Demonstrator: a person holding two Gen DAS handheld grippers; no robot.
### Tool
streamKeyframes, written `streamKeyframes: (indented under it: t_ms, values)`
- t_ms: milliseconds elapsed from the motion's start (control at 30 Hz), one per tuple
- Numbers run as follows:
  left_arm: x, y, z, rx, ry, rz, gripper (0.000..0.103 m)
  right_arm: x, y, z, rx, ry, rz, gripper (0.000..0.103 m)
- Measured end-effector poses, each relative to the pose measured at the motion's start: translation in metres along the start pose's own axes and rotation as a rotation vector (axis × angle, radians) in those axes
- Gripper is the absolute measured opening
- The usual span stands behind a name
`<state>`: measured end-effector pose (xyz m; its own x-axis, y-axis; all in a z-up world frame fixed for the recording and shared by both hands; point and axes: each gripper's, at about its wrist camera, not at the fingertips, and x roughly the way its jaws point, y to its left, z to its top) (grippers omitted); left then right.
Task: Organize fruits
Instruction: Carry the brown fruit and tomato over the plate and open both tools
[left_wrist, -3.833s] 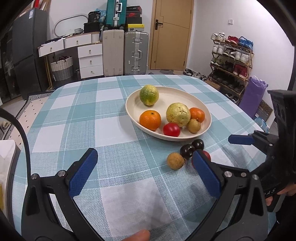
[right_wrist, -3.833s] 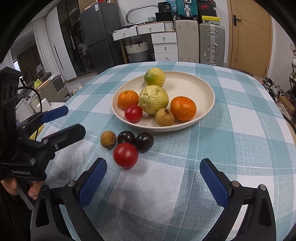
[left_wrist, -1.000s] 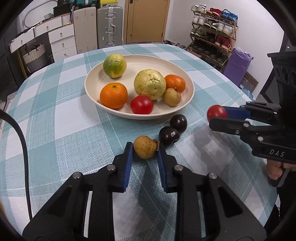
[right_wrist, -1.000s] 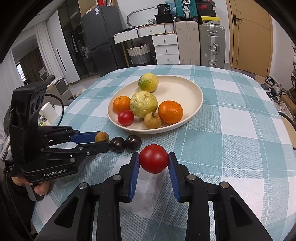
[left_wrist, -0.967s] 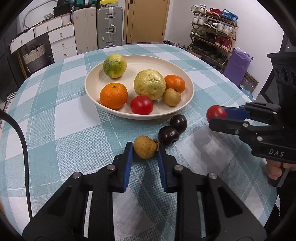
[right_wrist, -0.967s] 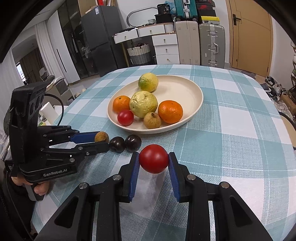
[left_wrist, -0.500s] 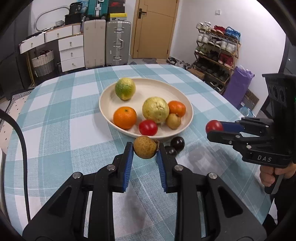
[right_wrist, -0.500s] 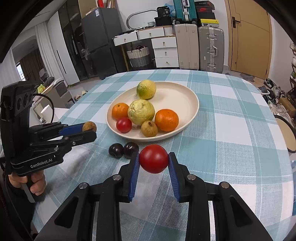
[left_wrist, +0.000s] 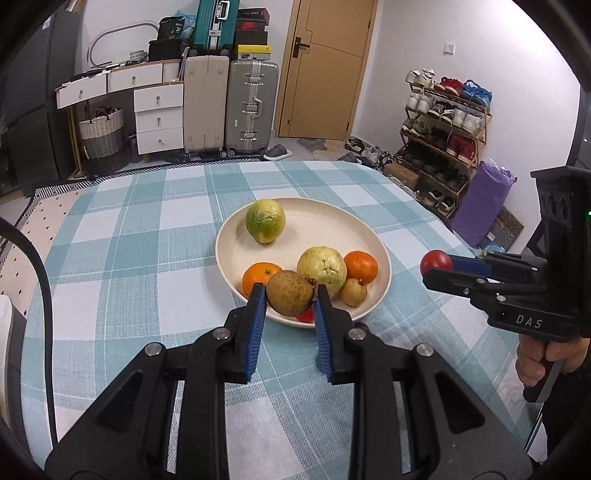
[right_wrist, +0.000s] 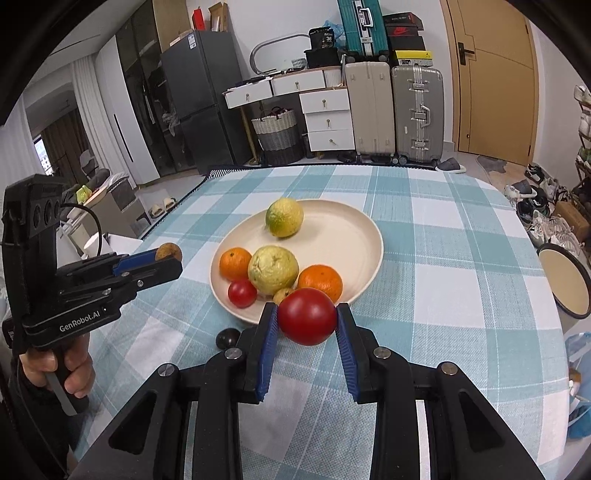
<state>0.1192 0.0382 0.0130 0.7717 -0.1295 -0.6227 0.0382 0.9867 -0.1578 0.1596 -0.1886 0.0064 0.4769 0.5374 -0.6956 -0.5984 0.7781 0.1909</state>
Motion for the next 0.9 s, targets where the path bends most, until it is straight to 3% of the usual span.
streamKeyframes:
  t_ms: [900]
  values:
    - [0.057,0.024,0.032,-0.028,0.019,0.039,0.023,0.042,-0.022,0.032,0.062,-0.003,-0.003,0.032]
